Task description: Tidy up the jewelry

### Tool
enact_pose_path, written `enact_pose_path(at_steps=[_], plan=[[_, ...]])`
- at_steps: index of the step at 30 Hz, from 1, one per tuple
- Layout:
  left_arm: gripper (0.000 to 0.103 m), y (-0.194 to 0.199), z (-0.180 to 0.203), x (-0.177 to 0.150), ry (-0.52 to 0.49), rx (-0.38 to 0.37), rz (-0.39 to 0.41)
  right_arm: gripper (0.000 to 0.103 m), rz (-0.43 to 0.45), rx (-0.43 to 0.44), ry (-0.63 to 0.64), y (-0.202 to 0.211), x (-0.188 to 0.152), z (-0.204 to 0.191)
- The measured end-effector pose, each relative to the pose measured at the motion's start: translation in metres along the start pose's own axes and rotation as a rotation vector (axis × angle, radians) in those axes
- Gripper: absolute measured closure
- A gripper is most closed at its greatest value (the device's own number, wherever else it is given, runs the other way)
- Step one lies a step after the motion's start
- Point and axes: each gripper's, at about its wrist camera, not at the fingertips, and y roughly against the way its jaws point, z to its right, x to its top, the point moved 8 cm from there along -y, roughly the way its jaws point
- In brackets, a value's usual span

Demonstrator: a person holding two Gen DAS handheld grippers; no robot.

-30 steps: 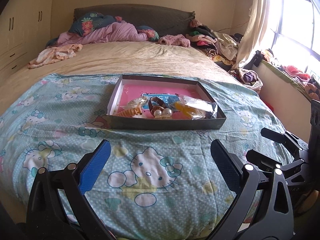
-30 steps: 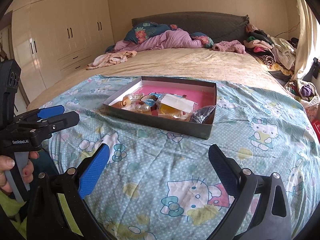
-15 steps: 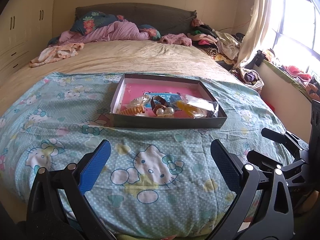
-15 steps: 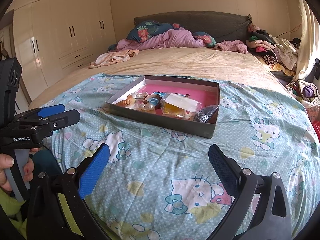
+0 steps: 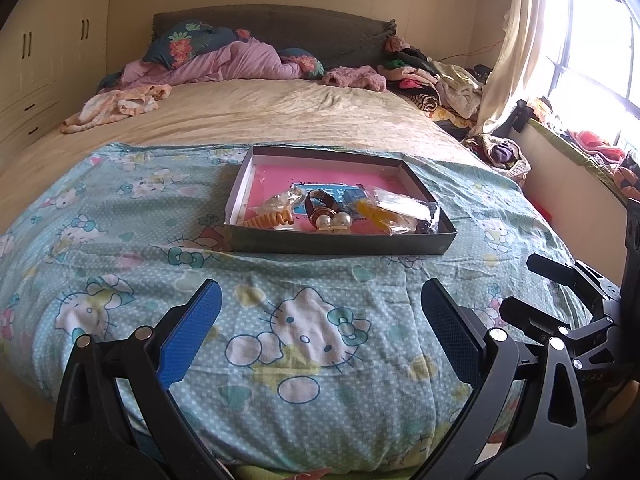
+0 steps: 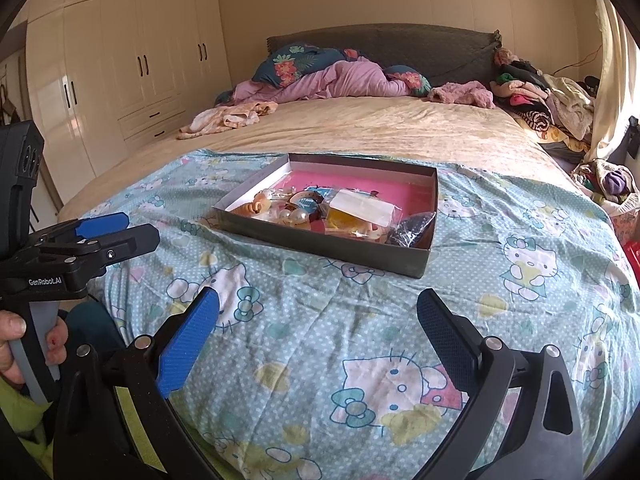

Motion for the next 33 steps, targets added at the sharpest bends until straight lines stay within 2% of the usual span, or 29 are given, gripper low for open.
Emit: enact_pose_path(at_steps=[33], plan=[[0.01,0.001,-0.0016,-0.0041,0.001,0.016,-0.01,0.005,0.003,-0.001,-0.002,0.0056,0.0019,-0.0017]])
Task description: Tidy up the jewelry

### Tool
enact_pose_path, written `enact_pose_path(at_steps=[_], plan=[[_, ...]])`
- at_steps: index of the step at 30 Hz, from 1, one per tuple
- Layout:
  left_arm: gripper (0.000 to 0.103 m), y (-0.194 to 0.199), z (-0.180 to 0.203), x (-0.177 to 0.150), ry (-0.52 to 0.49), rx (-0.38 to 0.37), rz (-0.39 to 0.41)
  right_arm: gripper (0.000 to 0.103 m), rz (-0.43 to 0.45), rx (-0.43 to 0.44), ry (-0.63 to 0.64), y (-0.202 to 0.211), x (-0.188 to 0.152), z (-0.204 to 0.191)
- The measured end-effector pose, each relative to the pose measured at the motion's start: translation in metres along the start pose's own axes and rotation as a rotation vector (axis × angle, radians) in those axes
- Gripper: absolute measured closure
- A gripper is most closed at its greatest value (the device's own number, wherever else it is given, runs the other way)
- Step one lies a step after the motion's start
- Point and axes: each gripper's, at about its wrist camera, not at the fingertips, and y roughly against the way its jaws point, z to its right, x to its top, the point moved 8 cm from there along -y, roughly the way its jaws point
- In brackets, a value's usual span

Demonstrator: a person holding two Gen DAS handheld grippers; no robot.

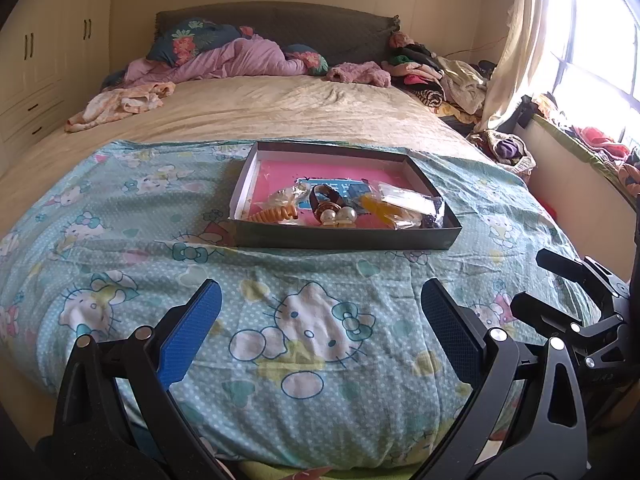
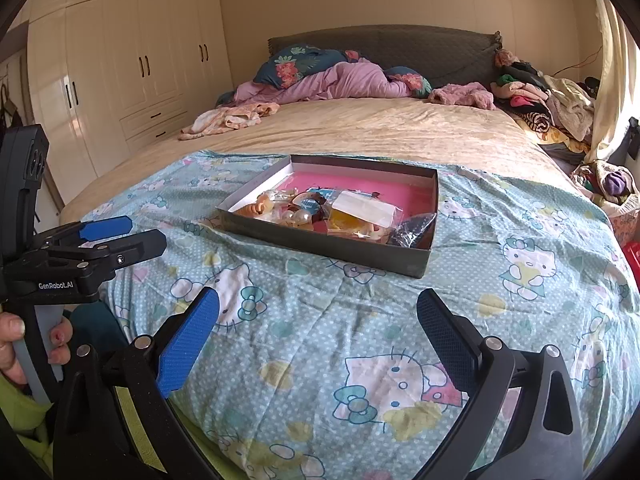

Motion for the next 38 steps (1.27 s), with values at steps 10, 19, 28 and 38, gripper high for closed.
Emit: enact_pose_path(at_steps=[10,19,28,38], plan=[[0.01,0.0,0.002,-0.001,-0.004,-0.008,-0.003,0.005,0.0,0.001,-0.001,0.001,0.0,0.001],[0.01,-0.003,0.005,-0.006,-0.02,-0.013,-0.008,0.005,-0.005,-0.012,-0.013,0.0,-0.005,0.008],[0.01,-0.017,-0.031,-0.002,0.049,0.038,-0.009,0.005,-0.042,-0.127,-0.105,-0.017,-0.019,0.066],[0.01,-0.086,-0.274,0.022,0.352,0.46,-0.116,0.005,-0.078,-0.518,-0.333,-0.037,-0.028,0.271]])
